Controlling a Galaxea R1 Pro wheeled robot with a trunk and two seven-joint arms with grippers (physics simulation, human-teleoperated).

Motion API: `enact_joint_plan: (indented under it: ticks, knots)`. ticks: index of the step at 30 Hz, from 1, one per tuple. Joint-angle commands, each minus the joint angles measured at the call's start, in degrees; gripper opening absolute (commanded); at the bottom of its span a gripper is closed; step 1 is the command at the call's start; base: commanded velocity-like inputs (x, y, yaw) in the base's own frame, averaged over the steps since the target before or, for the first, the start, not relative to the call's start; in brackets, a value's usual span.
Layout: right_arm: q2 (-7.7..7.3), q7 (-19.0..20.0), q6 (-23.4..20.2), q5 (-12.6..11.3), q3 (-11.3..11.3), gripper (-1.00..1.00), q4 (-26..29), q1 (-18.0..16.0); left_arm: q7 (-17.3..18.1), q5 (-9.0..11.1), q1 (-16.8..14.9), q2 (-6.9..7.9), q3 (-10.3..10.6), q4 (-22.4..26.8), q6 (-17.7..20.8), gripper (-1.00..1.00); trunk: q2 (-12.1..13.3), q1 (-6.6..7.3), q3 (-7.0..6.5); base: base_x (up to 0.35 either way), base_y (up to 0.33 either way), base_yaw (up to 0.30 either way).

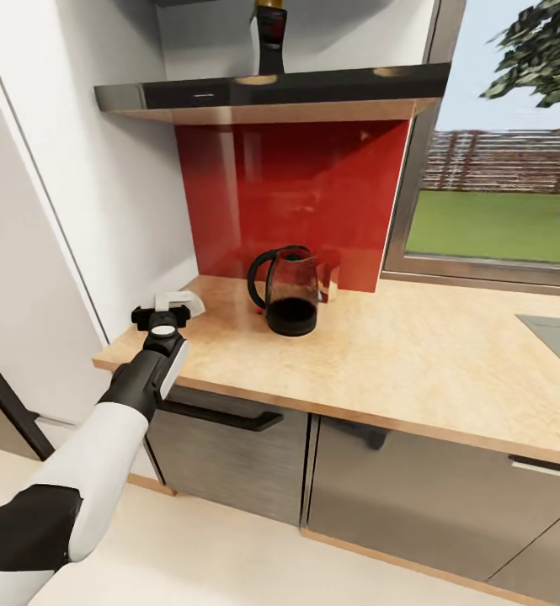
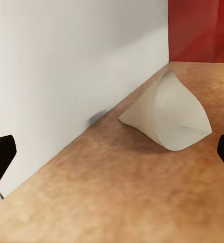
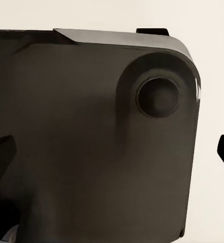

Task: Set up a coffee station on the kitchen countertop: keep the coffee maker on the countertop, move the bottle of coffee from the kitchen shelf to the counter next to the coffee maker, place a paper coffee filter on top of the coffee maker, put the saucer next to the coffee maker with the coffee cup on the saucer, and place the electric kettle next to the coffee maker.

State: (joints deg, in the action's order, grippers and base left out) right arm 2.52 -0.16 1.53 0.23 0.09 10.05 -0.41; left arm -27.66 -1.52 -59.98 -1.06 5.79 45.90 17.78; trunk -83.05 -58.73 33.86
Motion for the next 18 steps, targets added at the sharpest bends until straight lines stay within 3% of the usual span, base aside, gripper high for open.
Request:
enact_joint_plan:
  ticks: [1, 9, 18]
  knots:
    - [0.01, -0.02, 0.16, 0.02, 0.0, 1.0, -0.03, -0.03, -0.29, -0.16, -0.05, 0.03, 0.17, 0.06, 0.47, 1.0, -0.03, 0.0, 0.06, 0.0, 0.0, 0.0]
    - [0.56, 0.04, 0.21, -0.13, -0.24, 1.0, 0.18, -0.03, -0.37, -0.15, 0.35, 0.01, 0.04, 0.14, 0.73, 1.0, -0.03, 0.0, 0.06, 0.011, 0.0, 0.0]
    - [0.33, 0.06, 0.23, -0.02, -0.19, 1.0, 0.16, -0.03, -0.34, -0.09, 0.47, 0.02, -0.02, 0.08, 0.85, 1.0, -0.03, 0.0, 0.06, 0.275, 0.0, 0.0]
